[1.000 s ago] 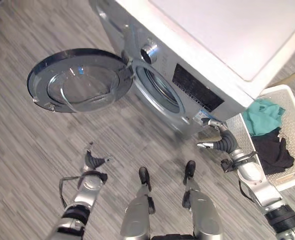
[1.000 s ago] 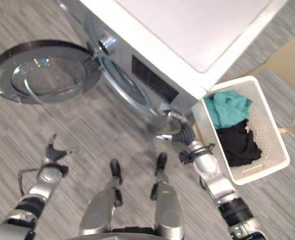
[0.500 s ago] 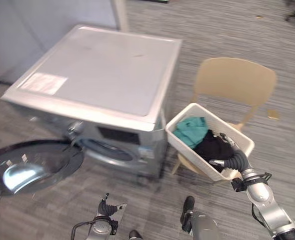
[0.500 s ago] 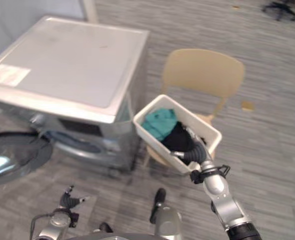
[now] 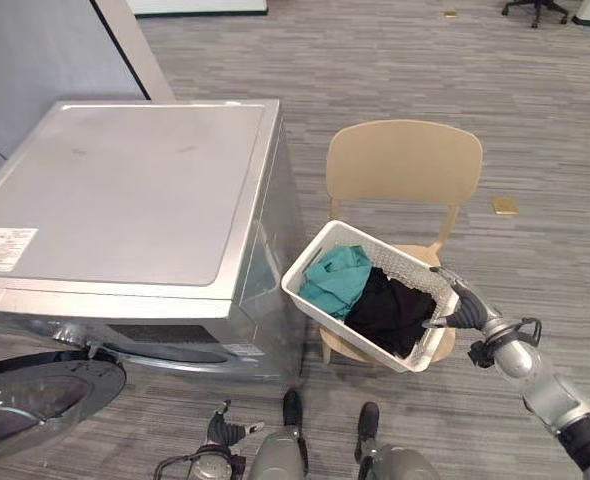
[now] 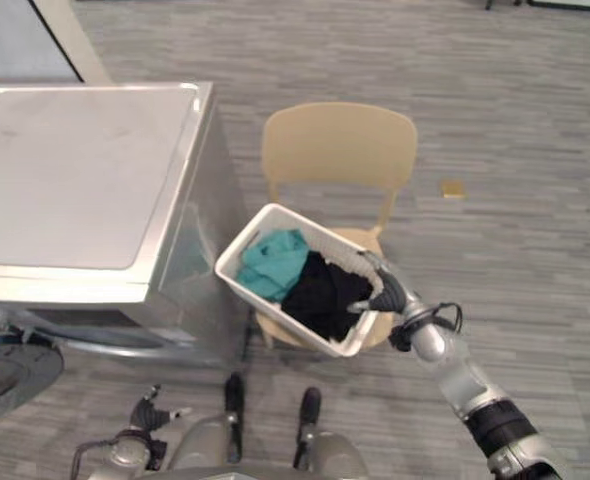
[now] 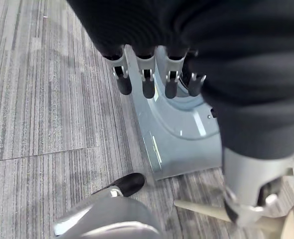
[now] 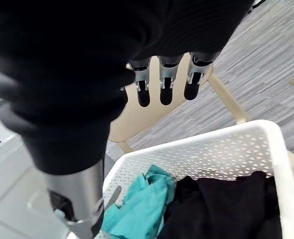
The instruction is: Grab the laundry basket,head to the washer,open it,put in the laundry and shut it.
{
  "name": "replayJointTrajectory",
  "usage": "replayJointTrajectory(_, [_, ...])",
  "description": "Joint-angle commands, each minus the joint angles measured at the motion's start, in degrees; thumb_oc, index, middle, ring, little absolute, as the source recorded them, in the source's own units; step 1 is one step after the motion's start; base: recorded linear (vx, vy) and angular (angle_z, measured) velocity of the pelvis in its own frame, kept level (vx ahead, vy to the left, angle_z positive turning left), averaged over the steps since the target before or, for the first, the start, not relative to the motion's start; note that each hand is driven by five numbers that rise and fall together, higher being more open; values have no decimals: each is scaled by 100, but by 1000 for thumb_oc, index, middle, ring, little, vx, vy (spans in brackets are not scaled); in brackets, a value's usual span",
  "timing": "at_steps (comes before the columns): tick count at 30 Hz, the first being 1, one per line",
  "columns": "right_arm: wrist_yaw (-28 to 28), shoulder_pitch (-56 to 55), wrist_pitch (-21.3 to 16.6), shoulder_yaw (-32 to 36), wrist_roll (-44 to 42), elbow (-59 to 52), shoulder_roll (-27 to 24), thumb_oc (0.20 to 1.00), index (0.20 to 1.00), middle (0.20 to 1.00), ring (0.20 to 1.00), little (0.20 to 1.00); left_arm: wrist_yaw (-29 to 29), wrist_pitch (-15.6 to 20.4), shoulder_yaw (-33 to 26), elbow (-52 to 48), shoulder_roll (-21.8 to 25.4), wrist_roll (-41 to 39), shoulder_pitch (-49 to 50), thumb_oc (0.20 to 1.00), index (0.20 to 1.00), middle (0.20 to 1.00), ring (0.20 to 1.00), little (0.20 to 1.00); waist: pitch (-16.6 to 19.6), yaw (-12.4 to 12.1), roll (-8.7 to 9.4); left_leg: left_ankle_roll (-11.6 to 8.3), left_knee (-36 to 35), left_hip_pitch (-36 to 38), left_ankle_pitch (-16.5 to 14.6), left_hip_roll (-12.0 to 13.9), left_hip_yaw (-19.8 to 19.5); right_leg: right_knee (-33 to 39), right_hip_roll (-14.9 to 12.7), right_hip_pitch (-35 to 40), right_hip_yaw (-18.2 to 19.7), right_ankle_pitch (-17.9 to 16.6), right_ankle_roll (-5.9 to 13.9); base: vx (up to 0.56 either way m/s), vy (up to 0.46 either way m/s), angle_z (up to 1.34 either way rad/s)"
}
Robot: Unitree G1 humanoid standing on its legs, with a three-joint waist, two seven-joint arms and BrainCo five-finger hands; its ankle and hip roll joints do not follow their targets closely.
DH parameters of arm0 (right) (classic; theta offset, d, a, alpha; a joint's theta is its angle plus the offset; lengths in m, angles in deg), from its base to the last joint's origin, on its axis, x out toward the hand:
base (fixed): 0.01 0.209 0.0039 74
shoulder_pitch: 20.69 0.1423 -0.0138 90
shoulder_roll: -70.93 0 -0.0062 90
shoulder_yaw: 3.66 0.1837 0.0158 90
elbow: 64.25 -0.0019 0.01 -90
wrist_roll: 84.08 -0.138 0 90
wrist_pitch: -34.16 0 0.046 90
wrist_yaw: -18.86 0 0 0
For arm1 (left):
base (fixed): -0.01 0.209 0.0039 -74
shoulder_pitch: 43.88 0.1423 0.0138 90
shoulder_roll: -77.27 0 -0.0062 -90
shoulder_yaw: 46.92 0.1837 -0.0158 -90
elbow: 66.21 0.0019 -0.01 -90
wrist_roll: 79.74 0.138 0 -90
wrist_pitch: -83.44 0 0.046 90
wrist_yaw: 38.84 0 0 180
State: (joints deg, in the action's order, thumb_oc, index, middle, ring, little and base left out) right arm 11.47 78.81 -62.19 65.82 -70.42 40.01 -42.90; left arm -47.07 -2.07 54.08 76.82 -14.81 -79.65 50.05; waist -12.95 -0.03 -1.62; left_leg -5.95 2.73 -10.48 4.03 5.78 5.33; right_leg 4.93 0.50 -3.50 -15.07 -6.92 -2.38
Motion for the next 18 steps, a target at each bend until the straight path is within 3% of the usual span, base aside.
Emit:
replayJointTrajectory(1, [-140,607,-151,-57,229,-129,-6,1000,1000,1000,1000,1000,-50,68,-17,30,317,-176,-102,1000,1000,1000,1000,1000,-239,-208,259,134,244,224,-342,-162,-80,-489,-479,73,208,882,853,85,177,-13])
replayJointTrajectory(7, [-377,1676,-57,-706,617,623,-96,1000,1000,1000,1000,1000,-135,155,51,4,498,-226,-276,1000,1000,1000,1000,1000,-496,-411,227,241,182,74,-311,-261,-27,-724,-650,-317,241,803,894,-47,107,-1])
replayJointTrajectory(10, [-617,2891,100,-1456,976,1679,-51,1000,1000,1000,1000,1000,-233,278,225,-83,619,-407,-566,1000,1000,1000,1000,1000,-797,-652,210,281,190,-381,-178,-330,-79,-920,-763,-851,204,683,920,-95,83,8])
replayJointTrajectory(18, [-1001,4195,354,-2105,1186,2909,-86,1000,1000,1000,1000,1000,-389,404,514,-274,708,-669,-889,1000,1000,1000,1000,1000,-1158,-958,180,278,79,-1033,84,-443,-284,-977,-848,-1416,22,588,957,-21,19,19])
